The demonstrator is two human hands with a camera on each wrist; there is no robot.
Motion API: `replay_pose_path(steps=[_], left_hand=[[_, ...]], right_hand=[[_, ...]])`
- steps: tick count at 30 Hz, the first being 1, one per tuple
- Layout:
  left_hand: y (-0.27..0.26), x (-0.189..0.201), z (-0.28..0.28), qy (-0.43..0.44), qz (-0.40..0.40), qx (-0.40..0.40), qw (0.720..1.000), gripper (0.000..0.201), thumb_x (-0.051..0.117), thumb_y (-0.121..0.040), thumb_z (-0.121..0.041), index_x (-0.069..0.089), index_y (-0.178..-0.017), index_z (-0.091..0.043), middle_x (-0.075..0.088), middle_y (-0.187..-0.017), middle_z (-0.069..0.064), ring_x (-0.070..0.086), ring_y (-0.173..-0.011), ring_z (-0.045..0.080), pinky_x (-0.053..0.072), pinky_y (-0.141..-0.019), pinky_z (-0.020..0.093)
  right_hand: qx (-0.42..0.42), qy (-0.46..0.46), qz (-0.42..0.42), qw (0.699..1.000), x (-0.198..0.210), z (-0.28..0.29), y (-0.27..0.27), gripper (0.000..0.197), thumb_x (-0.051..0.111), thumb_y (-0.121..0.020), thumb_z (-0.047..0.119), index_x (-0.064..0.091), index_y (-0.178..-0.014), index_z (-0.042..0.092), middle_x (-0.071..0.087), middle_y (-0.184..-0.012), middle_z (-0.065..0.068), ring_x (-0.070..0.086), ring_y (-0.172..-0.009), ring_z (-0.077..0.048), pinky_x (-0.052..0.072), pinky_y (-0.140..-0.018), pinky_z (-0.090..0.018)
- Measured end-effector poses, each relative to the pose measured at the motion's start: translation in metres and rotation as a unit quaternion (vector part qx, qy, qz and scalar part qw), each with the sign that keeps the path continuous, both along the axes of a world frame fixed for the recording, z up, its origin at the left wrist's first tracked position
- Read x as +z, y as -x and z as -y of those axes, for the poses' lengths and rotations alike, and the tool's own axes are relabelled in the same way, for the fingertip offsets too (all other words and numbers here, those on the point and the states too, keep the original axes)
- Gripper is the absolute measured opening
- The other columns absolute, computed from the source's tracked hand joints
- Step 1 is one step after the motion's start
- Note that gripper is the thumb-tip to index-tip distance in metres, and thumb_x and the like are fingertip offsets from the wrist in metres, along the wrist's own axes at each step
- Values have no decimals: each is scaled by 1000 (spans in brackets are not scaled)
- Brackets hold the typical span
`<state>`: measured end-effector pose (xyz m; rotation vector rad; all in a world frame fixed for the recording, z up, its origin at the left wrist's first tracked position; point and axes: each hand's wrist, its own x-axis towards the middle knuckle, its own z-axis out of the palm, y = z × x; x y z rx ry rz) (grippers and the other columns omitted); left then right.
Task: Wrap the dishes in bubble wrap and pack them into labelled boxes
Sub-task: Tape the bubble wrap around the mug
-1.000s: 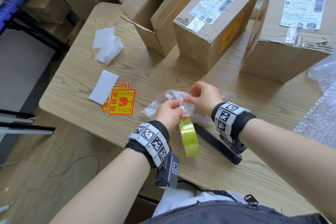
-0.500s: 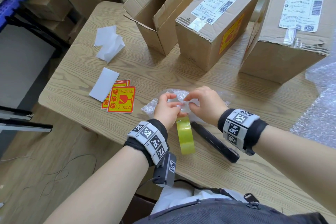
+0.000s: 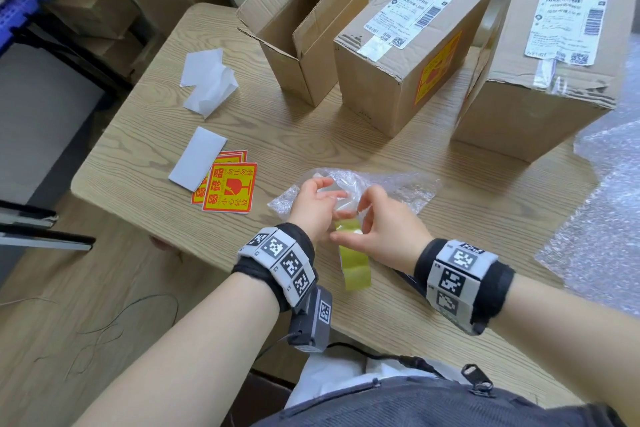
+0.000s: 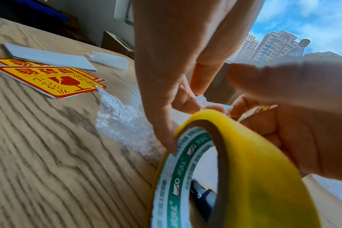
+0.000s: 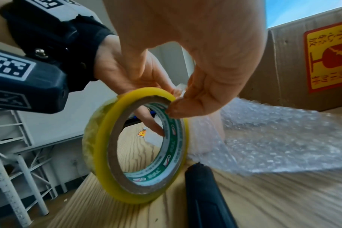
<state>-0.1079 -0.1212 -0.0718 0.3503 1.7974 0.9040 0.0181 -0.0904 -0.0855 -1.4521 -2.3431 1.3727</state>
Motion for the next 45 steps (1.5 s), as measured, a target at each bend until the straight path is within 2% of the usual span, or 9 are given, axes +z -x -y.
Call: replay_pose_path(steps=[9,15,19,23,28,33,39,42,45], left_hand=[[7,13,4,1,17,-40,999,42,34,-97,6,36,-133,-15,58,-111,1,67,-71,12,51,-63,34],[8,21,2,4,46,-64,997,45,34,-97,7,33,-136,-14,51,-132,8,67,-81,15,54,-60,36],[12,22,2,19,86,-88,992,43,36,-98,5,33,-136,-14,47,-136,10,64,-97,25,52,-81,52],[18,20,0,23,57,-142,988,47,32,-96,9,33,-138,-13,52,-131,9,65,-98,25,51,-82,52],[20,20,-10,16,-22,-189,982,49,34,-90,12,41,-131,-14,60,-109,2,66,-72,12,55,-79,41],[22,9,-18,3,-90,-213,973,41,41,-89,7,48,-122,-15,64,-90,0,65,-64,12,56,-65,32],[39,-4,-20,-38,-180,-274,944,37,58,-89,-3,51,-123,-16,69,-82,3,69,-80,18,55,-85,39],[46,-7,-17,-44,-123,-258,957,48,67,-82,2,51,-126,-11,68,-84,3,67,-83,18,54,-88,36],[47,-9,-16,-54,-184,-298,935,42,70,-82,-4,55,-119,-15,65,-80,-6,63,-90,12,46,-88,25]], right_hand=[[-51,98,-39,993,-6,-4,3,94,80,-68,41,26,-141,19,55,-88,2,54,-85,-14,37,-65,-21],[-68,111,-28,991,-5,9,7,94,78,-70,31,22,-146,32,40,-74,13,46,-74,-9,32,-54,-14],[-99,114,-18,988,3,17,9,69,64,-80,24,36,-143,26,57,-121,-2,58,-72,-8,44,-61,-12],[-123,103,-5,987,13,21,8,60,59,-84,29,42,-141,23,49,-140,-1,53,-118,-16,38,-88,-19],[-162,112,-13,980,26,19,12,52,55,-86,30,48,-137,20,56,-132,-2,57,-91,-10,39,-78,-21],[-174,119,-3,978,33,19,15,51,57,-83,32,53,-133,20,63,-118,-4,61,-89,-12,44,-68,-21],[-209,112,-15,971,35,17,11,46,59,-83,31,59,-128,18,60,-127,1,56,-113,-12,42,-92,-24],[-224,118,-25,967,36,15,9,44,59,-84,30,59,-127,18,62,-120,2,56,-87,-6,42,-81,-23],[-249,125,-47,959,36,14,11,42,59,-84,26,61,-125,18,58,-83,12,41,-61,3,36,-59,-17]])
